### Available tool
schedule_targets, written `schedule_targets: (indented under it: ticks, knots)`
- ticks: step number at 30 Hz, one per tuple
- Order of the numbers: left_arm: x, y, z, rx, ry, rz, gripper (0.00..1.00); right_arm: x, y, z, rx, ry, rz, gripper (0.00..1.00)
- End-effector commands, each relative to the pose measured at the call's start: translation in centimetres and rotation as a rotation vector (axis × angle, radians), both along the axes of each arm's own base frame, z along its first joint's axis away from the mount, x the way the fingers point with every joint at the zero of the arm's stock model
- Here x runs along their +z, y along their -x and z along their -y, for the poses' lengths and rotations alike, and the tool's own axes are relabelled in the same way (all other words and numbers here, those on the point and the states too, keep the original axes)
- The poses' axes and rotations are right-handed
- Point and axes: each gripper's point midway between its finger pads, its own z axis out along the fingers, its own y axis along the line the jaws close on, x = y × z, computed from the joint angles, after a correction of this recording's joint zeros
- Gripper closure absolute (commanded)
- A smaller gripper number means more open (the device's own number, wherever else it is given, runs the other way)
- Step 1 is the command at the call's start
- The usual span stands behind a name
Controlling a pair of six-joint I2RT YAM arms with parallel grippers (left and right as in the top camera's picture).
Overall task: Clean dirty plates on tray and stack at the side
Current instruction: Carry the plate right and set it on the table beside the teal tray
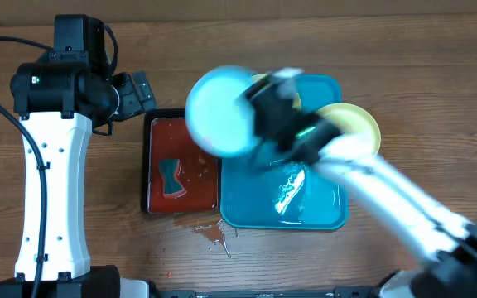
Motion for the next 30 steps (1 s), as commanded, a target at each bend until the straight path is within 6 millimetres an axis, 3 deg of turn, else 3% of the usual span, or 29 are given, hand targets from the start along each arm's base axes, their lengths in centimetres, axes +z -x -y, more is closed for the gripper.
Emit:
schedule_targets:
  ticks: [1, 2, 5, 7, 10, 14, 17, 20, 25, 30]
  knots:
    - [1.2, 0.0, -0.4, -0.006, -0.020, 0.036, 0.00, 5.7, -1.1, 5.7, -0.064, -0.268, -0.002, 0.96]
    - [1.2, 0.0, -0.4, -0.006, -0.020, 0.035, 0.00, 5.7, -1.4, 7.4, -0.095, -0.276, -0.013, 0.96]
    - [1.2, 0.0, -0.4, -0.006, -0.020, 0.035, 0.00, 4.3, -1.8, 16.4, -0.287, -0.285, -0.079, 0.96]
    - [1.2, 0.0, -0.4, -0.006, -0.020, 0.036, 0.00, 2.6, -0.9, 22.4, -0.448, -0.278, -0.134, 0.96]
    - [1.2, 0.0, -0.4, -0.006, -0.020, 0.035, 0.00, 0.0, 1.1, 29.4, -0.639, -0.265, -0.209, 0.96]
    - [1.2, 0.0, -0.4, -0.006, -0.020, 0.036, 0.00, -4.2, 4.5, 35.6, -0.843, -0.255, -0.310, 0.96]
    - [1.2, 0.0, -0.4, -0.006, -0.020, 0.036, 0.00, -7.6, 7.0, 37.9, -0.938, -0.270, -0.388, 0.96]
    - [1.2, 0.0, -0.4, -0.006, -0.020, 0.036, 0.00, -10.7, 8.6, 38.6, -0.985, -0.286, -0.442, 0.96]
    - [1.2, 0.0, -0.4, -0.006, -0.020, 0.036, 0.00, -14.6, 10.1, 37.6, -0.983, -0.279, -0.486, 0.96]
    - [1.2, 0.0, -0.4, -0.006, -0.020, 0.036, 0.00, -16.6, 11.4, 35.7, -0.949, -0.221, -0.551, 0.96]
